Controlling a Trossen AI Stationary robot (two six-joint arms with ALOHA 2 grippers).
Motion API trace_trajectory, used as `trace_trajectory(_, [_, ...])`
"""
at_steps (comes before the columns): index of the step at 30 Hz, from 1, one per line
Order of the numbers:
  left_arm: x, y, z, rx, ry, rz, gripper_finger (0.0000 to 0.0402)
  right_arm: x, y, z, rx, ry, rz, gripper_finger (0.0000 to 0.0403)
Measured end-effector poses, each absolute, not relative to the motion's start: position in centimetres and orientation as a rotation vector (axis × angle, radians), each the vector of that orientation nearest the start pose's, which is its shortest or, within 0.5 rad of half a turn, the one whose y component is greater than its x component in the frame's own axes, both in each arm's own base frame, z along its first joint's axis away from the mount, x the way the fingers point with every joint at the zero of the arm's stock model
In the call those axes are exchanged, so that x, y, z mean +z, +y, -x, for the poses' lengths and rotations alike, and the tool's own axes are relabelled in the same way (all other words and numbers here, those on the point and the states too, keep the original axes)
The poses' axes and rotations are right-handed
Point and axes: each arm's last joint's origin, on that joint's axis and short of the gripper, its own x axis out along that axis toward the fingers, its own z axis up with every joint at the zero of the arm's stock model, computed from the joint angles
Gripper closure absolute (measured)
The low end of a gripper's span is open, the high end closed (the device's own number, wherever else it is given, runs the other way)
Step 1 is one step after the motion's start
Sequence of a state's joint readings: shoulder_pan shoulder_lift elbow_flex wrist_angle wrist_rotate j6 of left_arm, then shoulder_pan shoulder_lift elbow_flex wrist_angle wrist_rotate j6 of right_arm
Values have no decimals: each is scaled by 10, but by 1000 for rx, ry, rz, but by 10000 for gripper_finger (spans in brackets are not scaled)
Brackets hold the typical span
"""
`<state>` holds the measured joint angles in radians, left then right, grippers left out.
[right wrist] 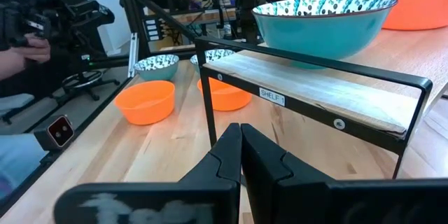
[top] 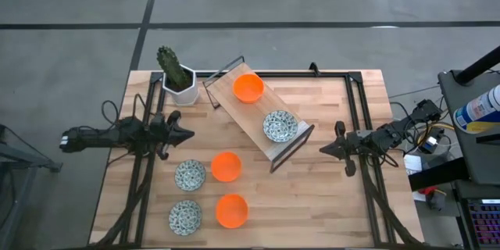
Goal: Pick & Place Mini bowls
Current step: Stack the top white patterned bowl on the white patterned bowl on the shelf
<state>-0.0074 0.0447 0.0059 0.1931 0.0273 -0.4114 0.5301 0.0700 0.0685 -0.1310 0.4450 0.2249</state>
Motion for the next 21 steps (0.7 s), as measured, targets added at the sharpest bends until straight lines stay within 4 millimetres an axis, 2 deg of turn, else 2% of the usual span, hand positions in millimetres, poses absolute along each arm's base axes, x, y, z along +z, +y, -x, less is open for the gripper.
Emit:
trace_trajectory(5, [186, -1, -98, -85, -197, 561, 402, 169, 37, -88, 71, 128, -161, 394])
trace_trajectory(7, [188, 0, -98, -35, -215, 644, 401, 169, 37, -88, 71, 129, -161, 394])
trace_trajectory(10, [198, 1, -95, -13, -197, 640, 390, 169, 37, -88, 70, 130, -160, 394])
trace_trajectory(14, [225, 0, -89, -37, -160, 632, 349, 169, 37, -88, 70, 131, -160, 394])
trace_trajectory(21, [255, -2, -87, -10, 39, 690, 250, 169, 37, -88, 71, 131, -160, 394])
